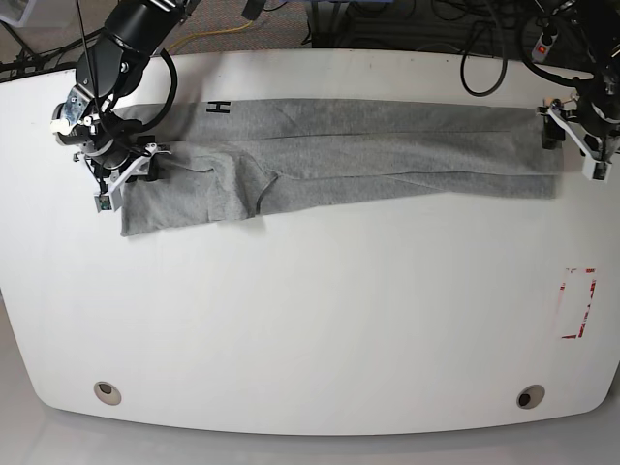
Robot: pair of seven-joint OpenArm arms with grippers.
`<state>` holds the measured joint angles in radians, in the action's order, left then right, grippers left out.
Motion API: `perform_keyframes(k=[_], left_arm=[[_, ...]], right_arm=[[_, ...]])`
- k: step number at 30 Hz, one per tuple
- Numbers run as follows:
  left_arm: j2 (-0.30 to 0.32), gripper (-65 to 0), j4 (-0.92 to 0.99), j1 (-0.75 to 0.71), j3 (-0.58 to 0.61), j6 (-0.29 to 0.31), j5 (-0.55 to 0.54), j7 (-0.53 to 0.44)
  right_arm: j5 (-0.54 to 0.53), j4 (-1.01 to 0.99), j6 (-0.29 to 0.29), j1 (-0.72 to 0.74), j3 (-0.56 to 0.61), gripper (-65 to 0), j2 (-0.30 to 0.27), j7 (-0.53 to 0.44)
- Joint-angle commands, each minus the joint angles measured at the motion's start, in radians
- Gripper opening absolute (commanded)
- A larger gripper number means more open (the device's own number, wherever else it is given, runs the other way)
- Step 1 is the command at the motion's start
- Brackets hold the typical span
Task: Fold the T-shirt properly
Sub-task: 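Hold the folded shirt edges with both grippers and smooth it flat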
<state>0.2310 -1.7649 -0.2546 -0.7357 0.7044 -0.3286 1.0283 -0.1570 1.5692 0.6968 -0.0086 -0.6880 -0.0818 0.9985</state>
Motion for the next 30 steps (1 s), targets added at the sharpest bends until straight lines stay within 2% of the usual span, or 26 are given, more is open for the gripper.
perform_keyframes(k=[1,6,13,17,23,30], left_arm=[[0.044,-23.7,-0.014,0.004,-0.101,-0.006,-0.154,0.034],[0.052,-23.6,0.093,0.027,-0.176,-0.006,-0.289,0.108],[0.08,-22.6,0.303,0.093,-0.184,-0.006,-0.292,0.128],[0.075,-15.7,0.32,0.096,-0.184,-0.006,-0.321,0.126],[0.078,-15.6,0.32,0.085,-0.134,-0.006,-0.479,0.128],[0.075,-15.6,0.323,0.096,-0.124,-0.006,-0.495,0.123]], right_arm=[[-0.013,0.02,0.001,0.017,0.0,-43.0,-0.016,-0.019],[-0.006,0.013,0.001,0.023,0.0,-42.8,-0.017,-0.019],[-0.006,0.013,0.001,0.02,0.001,-42.8,-0.017,-0.019],[-0.008,0.017,0.001,0.015,0.001,-42.8,-0.017,-0.019],[-0.013,0.017,0.001,0.0,0.001,-43.0,-0.017,-0.019],[-0.014,0.018,0.001,-0.004,0.0,-43.0,-0.014,-0.019]])
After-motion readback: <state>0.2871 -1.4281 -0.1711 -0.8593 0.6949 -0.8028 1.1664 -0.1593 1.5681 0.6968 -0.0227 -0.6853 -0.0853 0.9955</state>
